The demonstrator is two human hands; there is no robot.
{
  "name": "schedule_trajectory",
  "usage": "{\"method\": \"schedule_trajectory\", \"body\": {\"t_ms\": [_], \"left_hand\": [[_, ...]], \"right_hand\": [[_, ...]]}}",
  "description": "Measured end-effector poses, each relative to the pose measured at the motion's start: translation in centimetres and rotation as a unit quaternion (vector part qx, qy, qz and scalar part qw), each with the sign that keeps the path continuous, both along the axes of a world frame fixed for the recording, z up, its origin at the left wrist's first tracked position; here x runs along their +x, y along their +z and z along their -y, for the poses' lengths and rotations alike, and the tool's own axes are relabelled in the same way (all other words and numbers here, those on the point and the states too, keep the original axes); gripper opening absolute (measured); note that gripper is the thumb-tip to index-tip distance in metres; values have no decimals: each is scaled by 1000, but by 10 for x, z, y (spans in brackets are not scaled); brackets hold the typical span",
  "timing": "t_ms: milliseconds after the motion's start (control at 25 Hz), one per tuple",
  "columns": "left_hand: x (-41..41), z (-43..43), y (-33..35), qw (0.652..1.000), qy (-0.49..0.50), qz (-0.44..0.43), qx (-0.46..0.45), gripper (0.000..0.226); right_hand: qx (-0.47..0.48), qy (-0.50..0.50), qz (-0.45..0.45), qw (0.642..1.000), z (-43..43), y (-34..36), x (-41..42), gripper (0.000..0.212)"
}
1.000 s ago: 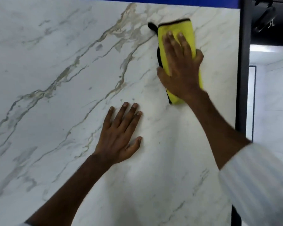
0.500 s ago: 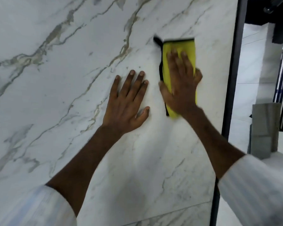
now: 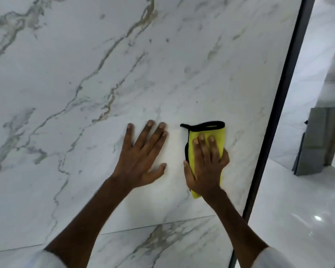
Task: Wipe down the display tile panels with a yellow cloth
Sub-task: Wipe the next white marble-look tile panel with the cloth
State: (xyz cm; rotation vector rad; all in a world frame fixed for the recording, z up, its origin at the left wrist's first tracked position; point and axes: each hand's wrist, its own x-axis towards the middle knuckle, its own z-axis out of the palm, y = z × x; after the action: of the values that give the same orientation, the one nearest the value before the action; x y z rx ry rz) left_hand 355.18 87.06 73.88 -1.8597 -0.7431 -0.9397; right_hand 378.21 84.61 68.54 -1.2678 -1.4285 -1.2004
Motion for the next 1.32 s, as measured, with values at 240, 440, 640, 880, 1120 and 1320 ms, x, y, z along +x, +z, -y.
{"method": "schedule_trajectory", "body": {"t_ms": [240,440,640,880,1120,1320], "left_hand": [[3,-10,-6,999,37,0,32,78],[4,-12,-7,999,36,7,40,79],[3,-10,-7,998,52,6,40,79],[-10,6,-10,999,11,-7,-29,78],[-58,-6,-22,994,101,-27,20,77],[-50,-14,-31,995,79,-4,53,78]], "right_hand": [[71,17,-24,997,-6,108,-4,74],[37,47,-15,998,-10,-15,-6,73],[-31,51,-22,998,3,-125,-21,77],[56,92,-65,992,-8,24,-36,70],[-36,112,-5,993,2,-145,-45,71],[-74,95,18,992,7,-167,-64,74]]}}
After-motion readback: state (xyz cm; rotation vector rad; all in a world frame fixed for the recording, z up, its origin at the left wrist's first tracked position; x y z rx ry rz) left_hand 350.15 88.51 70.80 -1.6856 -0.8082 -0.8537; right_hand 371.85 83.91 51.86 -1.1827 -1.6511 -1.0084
